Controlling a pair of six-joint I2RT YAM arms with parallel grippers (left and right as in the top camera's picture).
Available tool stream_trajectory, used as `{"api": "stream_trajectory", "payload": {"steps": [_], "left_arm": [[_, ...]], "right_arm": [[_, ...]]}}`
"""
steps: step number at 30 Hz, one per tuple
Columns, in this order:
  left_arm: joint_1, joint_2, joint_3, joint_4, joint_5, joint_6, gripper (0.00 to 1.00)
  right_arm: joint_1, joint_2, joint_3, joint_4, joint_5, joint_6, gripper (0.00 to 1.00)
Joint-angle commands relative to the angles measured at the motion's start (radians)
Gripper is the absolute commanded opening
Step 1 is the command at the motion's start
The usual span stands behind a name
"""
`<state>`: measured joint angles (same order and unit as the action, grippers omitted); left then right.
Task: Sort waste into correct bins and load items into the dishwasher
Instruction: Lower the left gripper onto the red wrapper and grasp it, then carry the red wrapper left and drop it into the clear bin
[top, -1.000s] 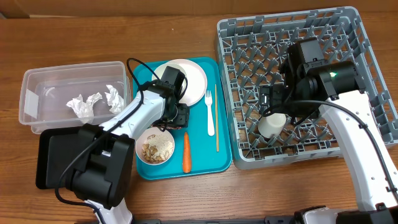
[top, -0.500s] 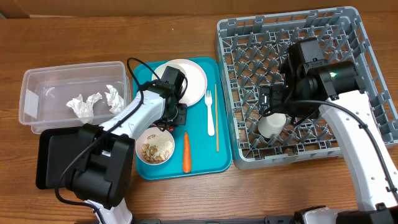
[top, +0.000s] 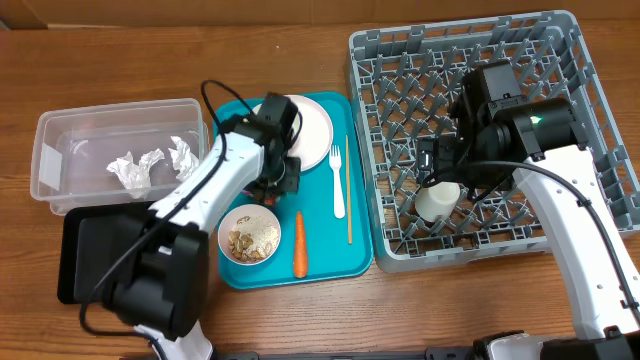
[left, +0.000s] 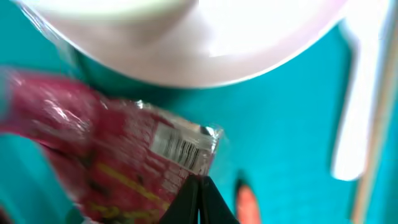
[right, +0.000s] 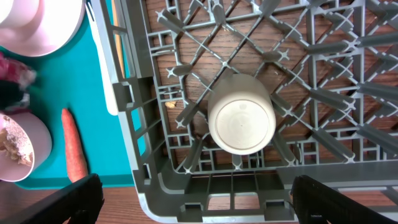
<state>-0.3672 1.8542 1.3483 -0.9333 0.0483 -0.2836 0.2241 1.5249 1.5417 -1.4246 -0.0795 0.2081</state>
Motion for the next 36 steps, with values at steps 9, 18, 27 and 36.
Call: {"api": "stream_trajectory", "payload": {"steps": [9,18,27,36], "left_arm": [[-0.002,-0.129,0.089,-0.085,-0.024,0.014,0.04],[0.089,-0.208,0.138,-0.117,-0.029,-0.013,0.04],[0.292,-0.319,0.238,-0.109,-0.029,-0.012,0.04],[0.554,-0.330,0.255,-0.080,-0.030,-0.011,0.04]], "right_arm": [[0.003,-0.012,0.020,0.005,-0.004,-0.006,1.00],[0.003,-0.012,0.020,0.005,-0.004,-0.006,1.00],[0.003,-0.012,0.020,0.005,-0.004,-0.006,1.00],[0.003,-0.012,0.020,0.005,-0.004,-0.006,1.00]]}}
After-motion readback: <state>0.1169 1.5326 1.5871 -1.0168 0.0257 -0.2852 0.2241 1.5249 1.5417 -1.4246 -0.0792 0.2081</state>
